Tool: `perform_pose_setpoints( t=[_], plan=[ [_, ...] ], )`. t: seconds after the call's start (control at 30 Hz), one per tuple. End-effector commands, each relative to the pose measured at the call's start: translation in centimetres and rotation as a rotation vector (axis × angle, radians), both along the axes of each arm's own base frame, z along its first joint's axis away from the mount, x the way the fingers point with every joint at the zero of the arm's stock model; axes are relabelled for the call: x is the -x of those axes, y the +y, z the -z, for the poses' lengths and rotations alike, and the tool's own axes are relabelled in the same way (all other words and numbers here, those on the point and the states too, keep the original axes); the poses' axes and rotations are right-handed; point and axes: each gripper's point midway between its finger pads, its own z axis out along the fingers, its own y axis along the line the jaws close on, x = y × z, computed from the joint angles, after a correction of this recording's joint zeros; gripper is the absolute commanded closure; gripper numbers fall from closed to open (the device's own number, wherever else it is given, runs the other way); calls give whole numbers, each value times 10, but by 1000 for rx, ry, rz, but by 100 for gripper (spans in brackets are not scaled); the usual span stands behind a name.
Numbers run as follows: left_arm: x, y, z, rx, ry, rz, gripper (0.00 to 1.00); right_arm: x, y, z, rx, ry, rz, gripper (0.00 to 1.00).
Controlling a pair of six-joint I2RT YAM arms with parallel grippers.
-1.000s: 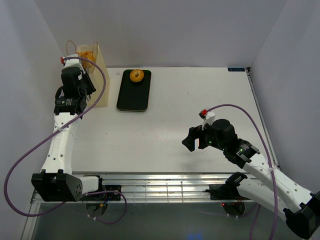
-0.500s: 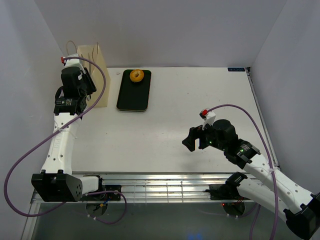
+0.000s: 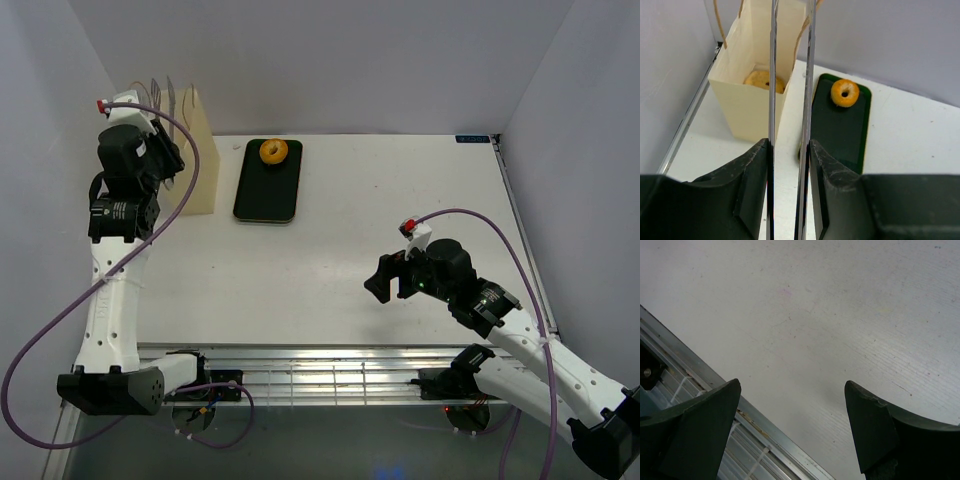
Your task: Place the fake bread into the paper bag
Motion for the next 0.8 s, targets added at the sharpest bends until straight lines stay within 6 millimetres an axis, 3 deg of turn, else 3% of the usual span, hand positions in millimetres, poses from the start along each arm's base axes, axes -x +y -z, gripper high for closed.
perform_pose_setpoints(
  t=[0.0,0.13,0.2,0.37,0.5,0.6,0.63,0.73,0.77],
  plan=[
    [18,-11,-50,33,-121,58,54,0,1,-5,-22,-18,-2,10],
    [25,-30,-69,77,-169,156,55,0,1,-5,-23,-17,-1,10],
    [28,-53,-76,103,-179,285,55,0,1,-5,-25,-15,0,10],
    [28,-88,-70,184,-156,473,56,-1,4,-6,-33,-4,0,10],
    [28,-102,-51,237,-117,546,57,-1,5,-7,-60,4,12,10],
    [29,-119,-26,308,-63,629,58,0,7,-6,-80,12,14,10],
    [28,-121,-6,334,-21,633,59,0,8,-7,-88,12,15,10],
    [28,-126,16,365,7,652,59,1,8,-4,-91,21,19,10],
    [26,-128,33,377,37,653,59,1,7,-2,-92,26,22,10]
  ],
)
